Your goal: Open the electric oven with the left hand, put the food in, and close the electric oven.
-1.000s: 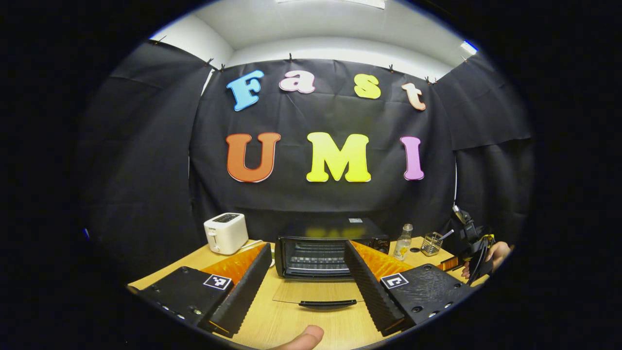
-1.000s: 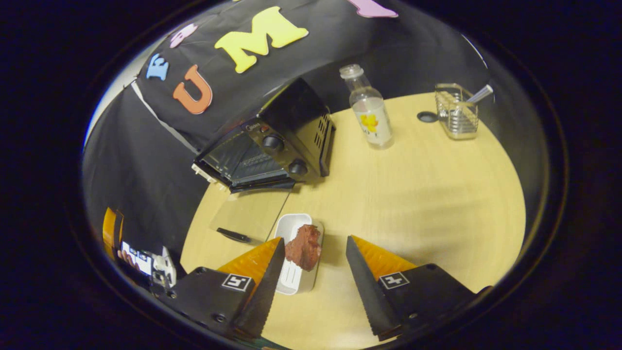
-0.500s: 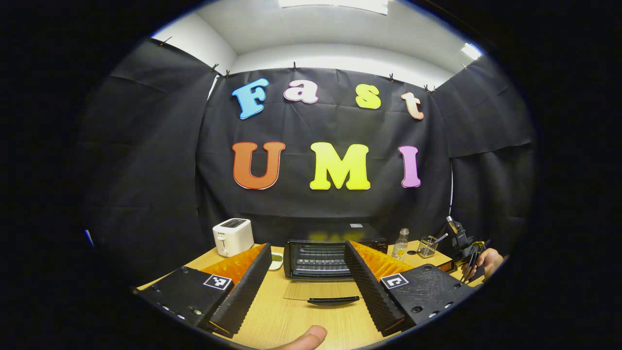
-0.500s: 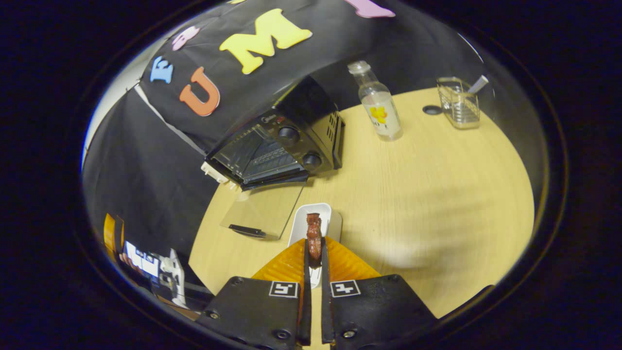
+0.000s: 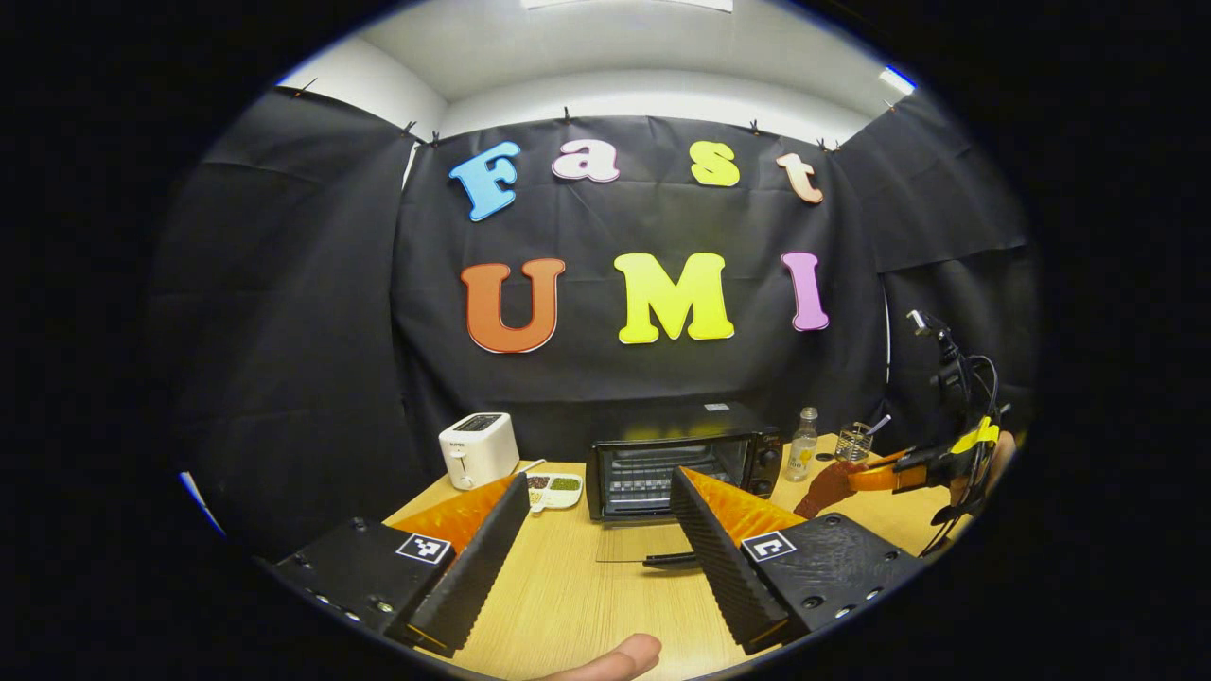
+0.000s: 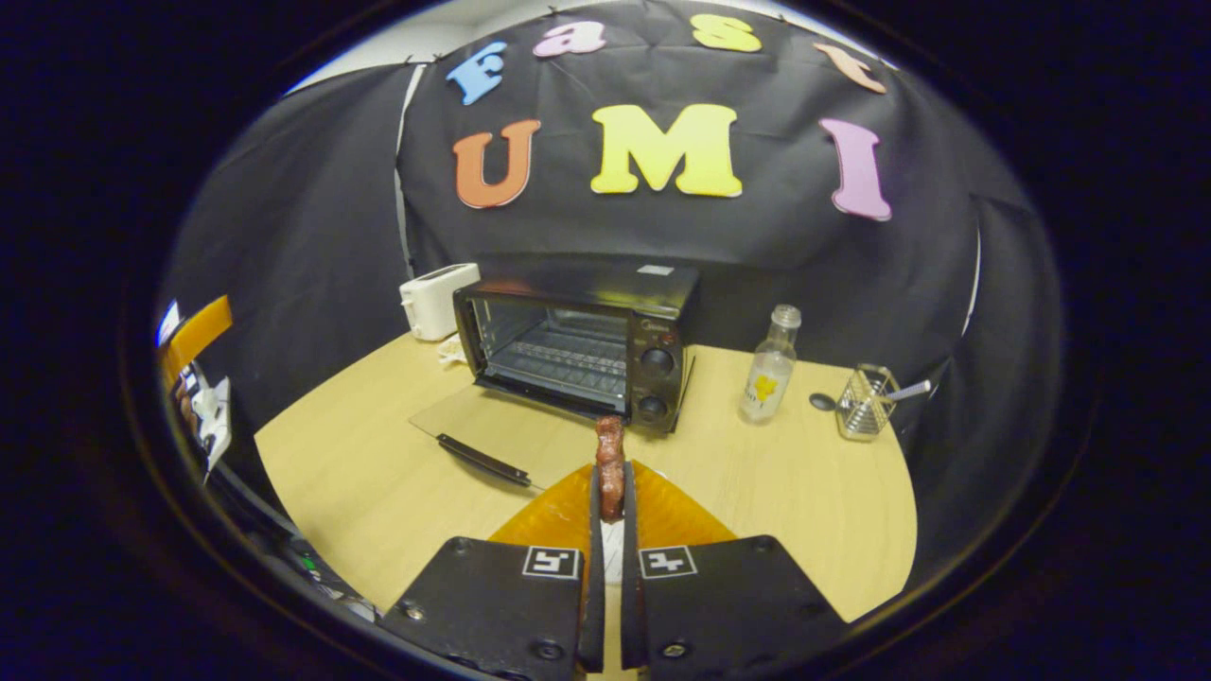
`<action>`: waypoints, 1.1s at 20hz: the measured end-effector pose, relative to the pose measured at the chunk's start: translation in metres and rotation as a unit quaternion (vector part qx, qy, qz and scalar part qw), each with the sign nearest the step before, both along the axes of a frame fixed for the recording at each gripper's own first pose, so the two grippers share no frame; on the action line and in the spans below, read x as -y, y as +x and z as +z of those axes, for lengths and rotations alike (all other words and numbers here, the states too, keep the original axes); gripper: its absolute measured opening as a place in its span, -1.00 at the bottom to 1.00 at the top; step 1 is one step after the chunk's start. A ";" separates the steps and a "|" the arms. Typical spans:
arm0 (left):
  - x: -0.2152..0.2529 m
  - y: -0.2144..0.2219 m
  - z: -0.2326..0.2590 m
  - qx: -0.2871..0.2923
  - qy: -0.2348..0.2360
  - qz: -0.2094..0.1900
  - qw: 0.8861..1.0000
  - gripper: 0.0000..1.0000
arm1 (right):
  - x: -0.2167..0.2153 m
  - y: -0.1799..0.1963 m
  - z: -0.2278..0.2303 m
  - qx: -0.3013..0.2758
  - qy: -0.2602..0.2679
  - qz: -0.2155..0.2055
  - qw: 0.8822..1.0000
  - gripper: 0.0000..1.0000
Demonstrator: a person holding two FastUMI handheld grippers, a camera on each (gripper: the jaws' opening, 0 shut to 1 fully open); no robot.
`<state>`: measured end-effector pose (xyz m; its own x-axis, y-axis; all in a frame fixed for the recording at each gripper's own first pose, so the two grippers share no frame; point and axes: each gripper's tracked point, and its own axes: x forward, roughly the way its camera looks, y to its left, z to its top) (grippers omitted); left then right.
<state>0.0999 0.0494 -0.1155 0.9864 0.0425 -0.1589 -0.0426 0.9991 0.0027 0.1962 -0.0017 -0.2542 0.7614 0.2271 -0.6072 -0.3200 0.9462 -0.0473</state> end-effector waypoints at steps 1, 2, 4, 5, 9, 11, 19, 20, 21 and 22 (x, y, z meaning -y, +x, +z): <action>-0.004 -0.002 0.001 0.003 -0.001 0.001 1.000 0.92 | -0.011 0.002 0.003 0.011 -0.002 0.003 1.000 -0.81; -0.006 -0.002 0.003 0.007 -0.002 0.001 1.000 0.92 | -0.022 0.005 0.004 0.019 0.000 0.005 1.000 -0.82; -0.012 -0.004 0.005 0.011 -0.006 0.001 1.000 0.93 | -0.043 0.014 0.003 0.028 0.013 0.006 0.999 -0.82; -0.015 -0.005 0.004 0.011 -0.008 0.002 1.000 0.93 | -0.053 0.019 0.000 0.029 0.020 0.006 0.999 -0.82; -0.028 -0.008 0.001 0.010 -0.007 0.012 1.000 0.93 | -0.093 0.048 -0.017 0.035 0.030 0.010 0.999 -0.82; -0.028 -0.008 0.000 0.011 -0.005 0.011 1.000 0.93 | -0.115 0.062 -0.025 0.035 0.058 0.006 0.998 -0.82; -0.044 0.001 -0.032 -0.016 -0.003 0.027 1.000 0.93 | -0.146 0.146 -0.063 -0.018 0.228 -0.089 0.970 -0.82; -0.048 0.004 -0.040 -0.023 -0.001 0.033 0.999 0.93 | -0.147 0.160 -0.068 -0.031 0.257 -0.104 0.960 -0.82; -0.053 0.004 -0.045 -0.027 0.003 0.037 0.999 0.93 | -0.148 0.175 -0.073 -0.043 0.283 -0.117 0.951 -0.82; -0.057 0.004 -0.049 -0.031 0.007 0.042 0.999 0.93 | -0.149 0.189 -0.080 -0.060 0.308 -0.131 0.941 -0.81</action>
